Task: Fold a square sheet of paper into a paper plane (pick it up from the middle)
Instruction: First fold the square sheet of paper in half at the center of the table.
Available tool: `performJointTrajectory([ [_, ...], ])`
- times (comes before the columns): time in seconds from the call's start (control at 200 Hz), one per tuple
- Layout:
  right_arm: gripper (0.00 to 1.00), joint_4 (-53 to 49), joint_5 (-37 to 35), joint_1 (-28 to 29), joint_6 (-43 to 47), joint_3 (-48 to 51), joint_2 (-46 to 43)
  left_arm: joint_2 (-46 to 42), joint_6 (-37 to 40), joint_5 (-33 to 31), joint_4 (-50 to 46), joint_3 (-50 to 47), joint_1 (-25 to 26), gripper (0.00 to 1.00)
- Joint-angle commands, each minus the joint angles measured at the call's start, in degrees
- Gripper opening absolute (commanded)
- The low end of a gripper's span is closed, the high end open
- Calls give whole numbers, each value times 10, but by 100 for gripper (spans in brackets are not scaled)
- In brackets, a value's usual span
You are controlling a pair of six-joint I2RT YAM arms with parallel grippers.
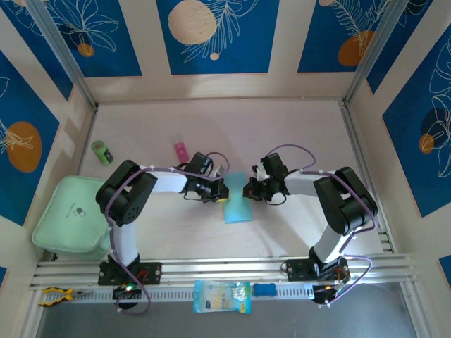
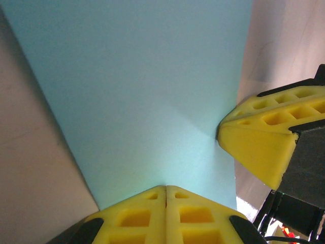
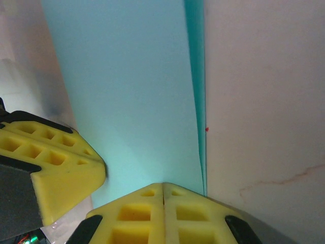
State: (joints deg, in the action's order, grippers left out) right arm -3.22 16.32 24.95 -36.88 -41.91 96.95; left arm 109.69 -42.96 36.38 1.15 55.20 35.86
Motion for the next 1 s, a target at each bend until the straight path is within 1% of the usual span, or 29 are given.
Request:
performJointTrajectory([
  [0.0,0,-100,-56,-1,9,31,27,-1,10,-16,-26,-23,-4,7],
  [0.07,0,-100,-57,-2,9,32,26,-12,1,-7,-12,-23,-4,7],
  [0.24,0,-99,-56,-2,9,32,26,-40,-9,-7,4,-8,-12,8],
  [0.4,0,-99,-56,-1,9,32,26,-19,-24,4,32,6,-22,8],
  [0.535,0,-99,-55,-2,9,33,25,9,-28,13,35,8,-24,8],
  [0.615,0,-99,-55,-2,9,32,25,17,-26,10,26,2,-24,7],
  [0.865,0,-99,-57,-2,9,33,25,3,26,-41,-45,-11,-24,7],
  [0.995,0,-97,-42,-4,11,26,19,-15,27,-33,-47,-1,-24,8],
])
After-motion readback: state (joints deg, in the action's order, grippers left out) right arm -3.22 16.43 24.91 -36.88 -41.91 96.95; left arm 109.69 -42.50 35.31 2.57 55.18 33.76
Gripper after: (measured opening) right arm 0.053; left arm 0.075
